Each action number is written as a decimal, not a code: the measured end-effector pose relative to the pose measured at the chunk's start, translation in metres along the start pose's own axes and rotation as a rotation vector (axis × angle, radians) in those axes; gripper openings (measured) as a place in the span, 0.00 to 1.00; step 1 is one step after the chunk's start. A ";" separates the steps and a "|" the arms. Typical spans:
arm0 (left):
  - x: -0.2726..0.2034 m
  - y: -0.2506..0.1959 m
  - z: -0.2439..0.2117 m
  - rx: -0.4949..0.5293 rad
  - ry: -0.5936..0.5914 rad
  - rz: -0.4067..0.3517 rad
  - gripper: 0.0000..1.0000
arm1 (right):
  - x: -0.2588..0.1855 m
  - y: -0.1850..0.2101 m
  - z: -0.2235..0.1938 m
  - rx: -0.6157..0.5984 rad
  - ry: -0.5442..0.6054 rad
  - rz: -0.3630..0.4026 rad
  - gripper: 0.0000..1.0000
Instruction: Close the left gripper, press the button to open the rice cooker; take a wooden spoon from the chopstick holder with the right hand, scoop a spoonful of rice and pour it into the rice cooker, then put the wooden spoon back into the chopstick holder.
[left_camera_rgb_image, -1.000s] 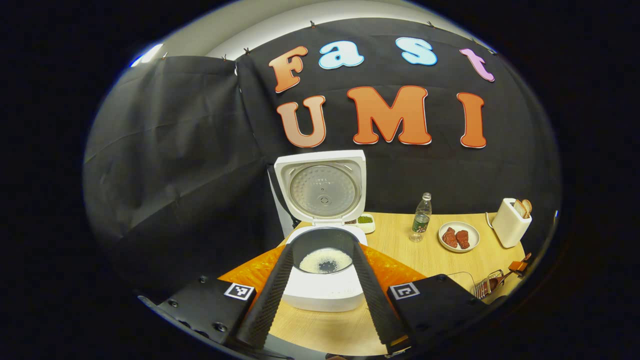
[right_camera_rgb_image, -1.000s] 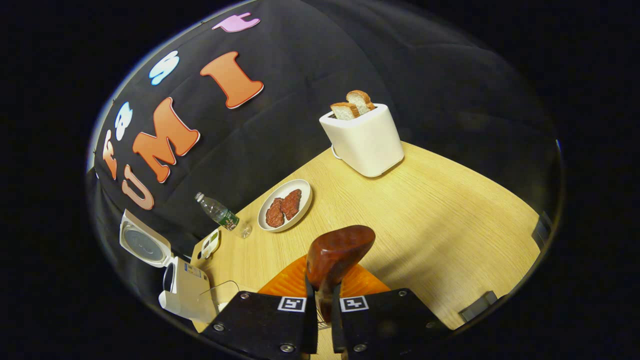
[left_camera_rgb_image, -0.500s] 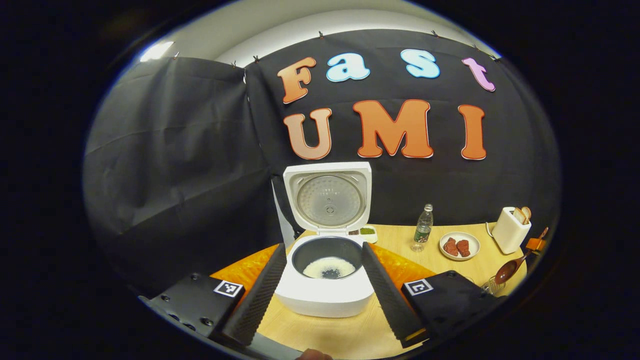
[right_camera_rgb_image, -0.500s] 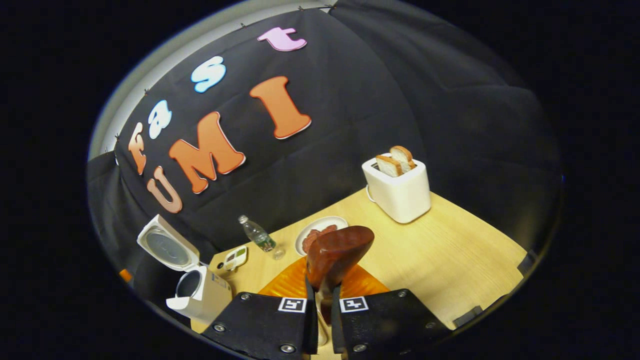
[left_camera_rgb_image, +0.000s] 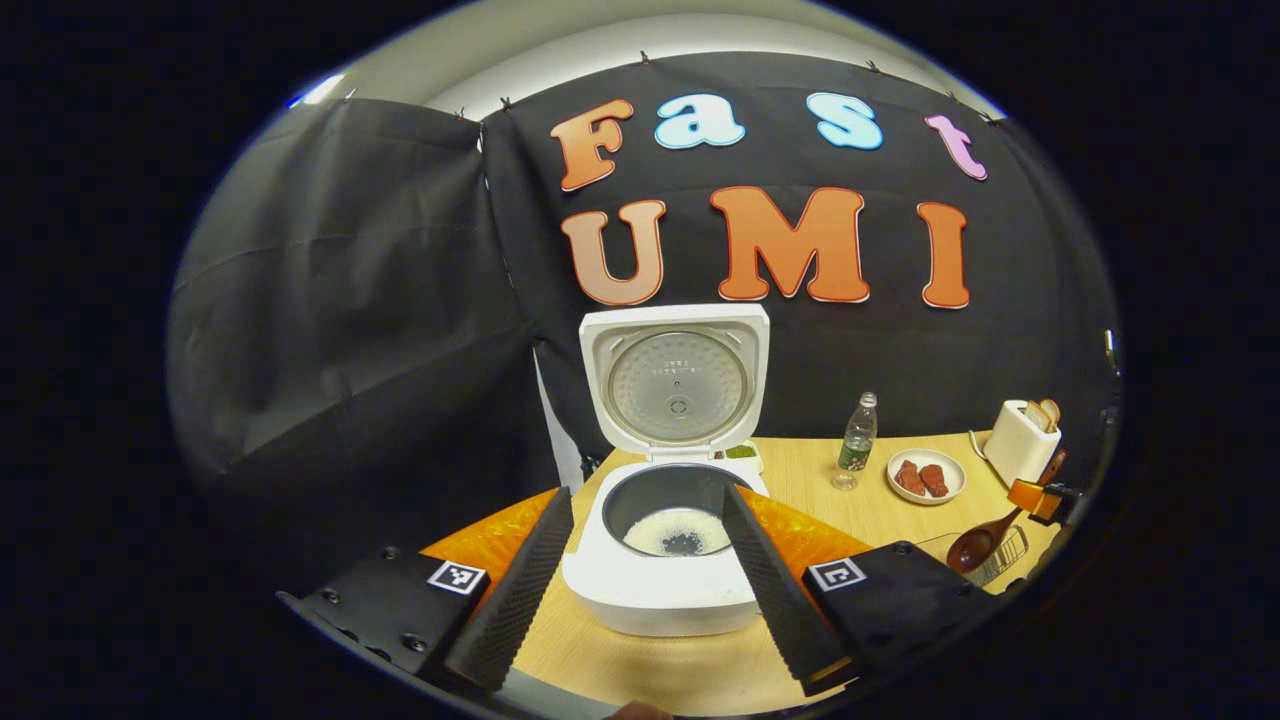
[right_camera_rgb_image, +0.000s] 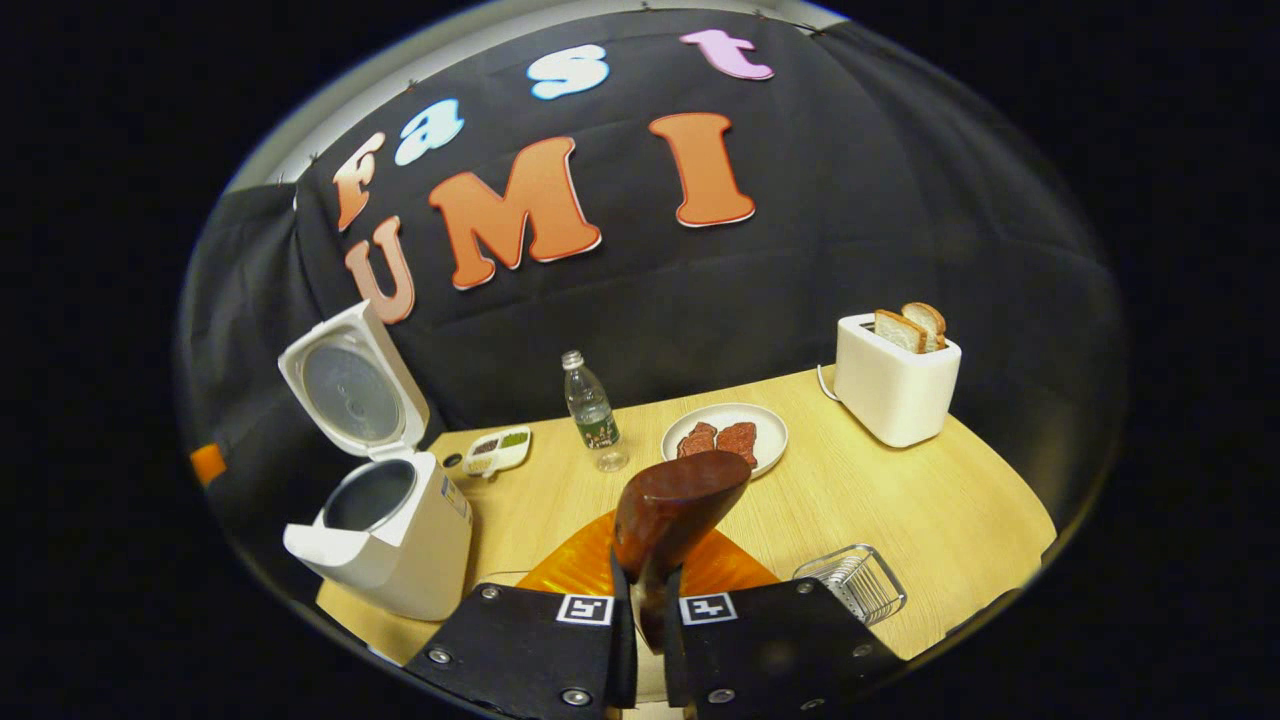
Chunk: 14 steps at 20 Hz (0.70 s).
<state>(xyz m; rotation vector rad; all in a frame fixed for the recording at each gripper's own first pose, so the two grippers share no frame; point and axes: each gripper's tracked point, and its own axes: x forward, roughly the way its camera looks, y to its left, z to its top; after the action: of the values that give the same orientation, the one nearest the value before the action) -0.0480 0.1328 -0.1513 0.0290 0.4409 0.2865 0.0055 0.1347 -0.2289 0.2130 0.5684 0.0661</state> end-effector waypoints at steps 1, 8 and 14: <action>0.001 0.003 -0.004 0.003 0.007 -0.002 0.96 | 0.004 0.000 -0.004 -0.053 -0.012 -0.026 0.10; 0.012 0.019 -0.013 0.002 0.040 0.011 1.00 | 0.015 0.007 -0.055 -0.266 -0.054 -0.129 0.10; 0.022 0.023 -0.025 0.009 0.082 0.011 1.00 | 0.012 0.036 -0.073 -0.301 -0.078 -0.097 0.09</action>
<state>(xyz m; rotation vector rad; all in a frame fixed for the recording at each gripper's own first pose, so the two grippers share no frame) -0.0462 0.1602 -0.1810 0.0281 0.5236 0.2974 -0.0237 0.1845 -0.2874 -0.1048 0.4836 0.0486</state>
